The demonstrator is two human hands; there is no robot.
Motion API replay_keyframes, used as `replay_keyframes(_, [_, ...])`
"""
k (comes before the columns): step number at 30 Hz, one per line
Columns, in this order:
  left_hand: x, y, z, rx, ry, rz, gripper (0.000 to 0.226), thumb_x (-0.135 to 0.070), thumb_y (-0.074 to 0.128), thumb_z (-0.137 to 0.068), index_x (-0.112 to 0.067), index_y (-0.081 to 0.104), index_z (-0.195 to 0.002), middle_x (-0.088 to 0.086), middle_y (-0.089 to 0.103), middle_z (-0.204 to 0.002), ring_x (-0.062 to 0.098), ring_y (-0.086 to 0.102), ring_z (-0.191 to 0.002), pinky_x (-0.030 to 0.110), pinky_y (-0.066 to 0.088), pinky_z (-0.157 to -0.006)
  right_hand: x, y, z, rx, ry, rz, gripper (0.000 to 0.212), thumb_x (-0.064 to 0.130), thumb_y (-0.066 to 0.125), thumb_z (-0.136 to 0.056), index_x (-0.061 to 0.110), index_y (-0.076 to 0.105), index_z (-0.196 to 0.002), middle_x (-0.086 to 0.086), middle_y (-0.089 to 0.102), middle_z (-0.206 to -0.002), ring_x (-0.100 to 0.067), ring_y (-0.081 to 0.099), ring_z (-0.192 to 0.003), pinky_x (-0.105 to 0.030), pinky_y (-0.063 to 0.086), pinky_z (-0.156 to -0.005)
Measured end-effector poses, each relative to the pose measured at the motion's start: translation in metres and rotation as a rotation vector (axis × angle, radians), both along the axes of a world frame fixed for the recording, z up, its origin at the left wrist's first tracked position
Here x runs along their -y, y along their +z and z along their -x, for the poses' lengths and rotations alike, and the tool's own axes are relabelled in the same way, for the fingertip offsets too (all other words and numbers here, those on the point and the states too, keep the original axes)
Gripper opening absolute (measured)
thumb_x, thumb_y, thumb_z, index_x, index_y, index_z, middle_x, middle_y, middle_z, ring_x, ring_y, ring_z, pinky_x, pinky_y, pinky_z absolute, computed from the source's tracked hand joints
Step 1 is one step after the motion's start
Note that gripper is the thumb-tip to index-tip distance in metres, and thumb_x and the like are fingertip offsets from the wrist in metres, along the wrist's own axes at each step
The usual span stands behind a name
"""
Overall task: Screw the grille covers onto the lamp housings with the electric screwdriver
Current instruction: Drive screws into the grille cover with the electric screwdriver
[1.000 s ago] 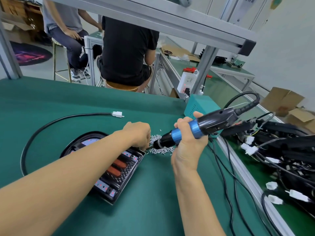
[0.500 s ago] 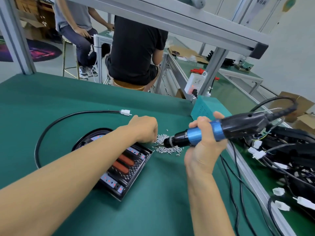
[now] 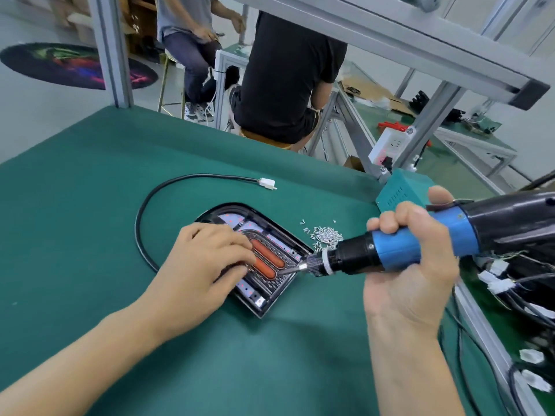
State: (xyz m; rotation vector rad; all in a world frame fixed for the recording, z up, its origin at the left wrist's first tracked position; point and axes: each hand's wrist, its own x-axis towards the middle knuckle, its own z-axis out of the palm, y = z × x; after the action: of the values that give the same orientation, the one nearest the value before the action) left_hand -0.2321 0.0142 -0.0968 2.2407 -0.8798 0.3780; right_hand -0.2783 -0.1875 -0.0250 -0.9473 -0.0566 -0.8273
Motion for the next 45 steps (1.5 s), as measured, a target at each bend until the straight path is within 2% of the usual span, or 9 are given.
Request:
replay_keyframes(5, [-0.012,-0.016,0.013,-0.058,-0.072,0.003,0.022,-0.032,0.063,-0.077,-0.026,0.072,-0.096,-0.016,0.063,-0.111,-0.002,0.046,-0.109,0.029,0.023,-0.104,-0.018,-0.009,-0.003,-0.021,0.06,0.135,0.03,-0.001,0.051,-0.079,0.017,0.049,-0.103,0.003,0.049,-0.064,-0.013,0.051,-0.053,-0.028,0.048,-0.063])
replay_keyframes(8, [-0.013,-0.02,0.012,-0.055,-0.087,-0.056,0.029,-0.024,0.07,-0.069,-0.024,0.071,-0.098,-0.012,0.062,-0.116,0.001,0.044,-0.112,0.034,0.022,-0.106,-0.026,-0.013,-0.005,-0.035,0.09,0.204,0.032,-0.003,0.054,-0.078,0.018,0.05,-0.101,0.003,0.052,-0.064,-0.016,0.052,-0.053,-0.028,0.047,-0.064])
replay_keyframes(13, [-0.012,-0.02,0.008,0.012,-0.077,-0.105,0.03,-0.007,0.083,-0.064,-0.023,0.072,-0.088,-0.007,0.063,-0.112,0.004,0.046,-0.103,0.046,0.036,-0.101,-0.032,-0.017,-0.008,-0.067,0.111,0.25,0.036,-0.001,0.06,-0.071,0.02,0.053,-0.1,0.002,0.052,-0.063,-0.018,0.051,-0.054,-0.03,0.048,-0.062])
replay_keyframes(18, [-0.01,-0.021,0.006,0.065,-0.072,-0.107,0.027,-0.004,0.083,-0.065,-0.022,0.073,-0.082,-0.004,0.065,-0.108,0.004,0.045,-0.097,0.04,0.033,-0.101,-0.033,-0.019,-0.007,-0.073,0.125,0.278,0.033,0.01,0.063,-0.069,0.022,0.056,-0.098,0.0,0.051,-0.063,-0.02,0.05,-0.055,-0.03,0.049,-0.063])
replay_keyframes(24, [-0.011,-0.021,0.006,0.087,-0.085,-0.124,0.025,-0.005,0.082,-0.067,-0.023,0.072,-0.082,-0.004,0.065,-0.107,0.004,0.045,-0.095,0.035,0.026,-0.1,-0.036,-0.017,-0.008,-0.082,0.129,0.344,0.037,-0.003,0.059,-0.075,0.018,0.048,-0.103,0.004,0.055,-0.067,-0.018,0.05,-0.055,-0.03,0.047,-0.063])
replay_keyframes(28, [-0.011,-0.023,0.006,0.087,-0.085,-0.121,0.025,-0.006,0.081,-0.068,-0.024,0.072,-0.083,-0.005,0.064,-0.107,0.005,0.046,-0.095,0.035,0.026,-0.1,-0.039,-0.015,-0.008,-0.072,0.134,0.358,0.032,0.011,0.064,-0.069,0.019,0.045,-0.094,0.003,0.054,-0.069,-0.019,0.049,-0.055,-0.03,0.046,-0.064])
replay_keyframes(32, [-0.011,-0.024,0.005,0.089,-0.082,-0.118,0.025,-0.006,0.081,-0.068,-0.024,0.072,-0.083,-0.005,0.064,-0.108,0.004,0.046,-0.096,0.035,0.026,-0.101,-0.038,-0.016,-0.01,-0.069,0.139,0.374,0.021,0.014,0.065,-0.069,0.032,0.059,-0.078,0.004,0.052,-0.068,-0.019,0.049,-0.056,-0.032,0.046,-0.066])
replay_keyframes(34, [-0.011,-0.025,0.005,0.088,-0.083,-0.113,0.025,-0.006,0.081,-0.068,-0.024,0.072,-0.083,-0.005,0.064,-0.108,0.004,0.046,-0.097,0.034,0.026,-0.101,-0.037,-0.016,-0.01,-0.067,0.149,0.399,0.018,0.014,0.064,-0.069,0.032,0.062,-0.07,0.004,0.05,-0.068,-0.018,0.049,-0.056,-0.031,0.046,-0.065])
replay_keyframes(45, [-0.011,-0.028,0.005,0.078,-0.083,-0.108,0.025,-0.006,0.081,-0.068,-0.024,0.071,-0.083,-0.006,0.063,-0.109,0.007,0.046,-0.1,0.033,0.027,-0.099,-0.036,-0.016,-0.01,-0.08,0.167,0.391,0.022,0.012,0.065,-0.068,0.033,0.059,-0.072,0.0,0.049,-0.069,-0.019,0.05,-0.056,-0.029,0.047,-0.064])
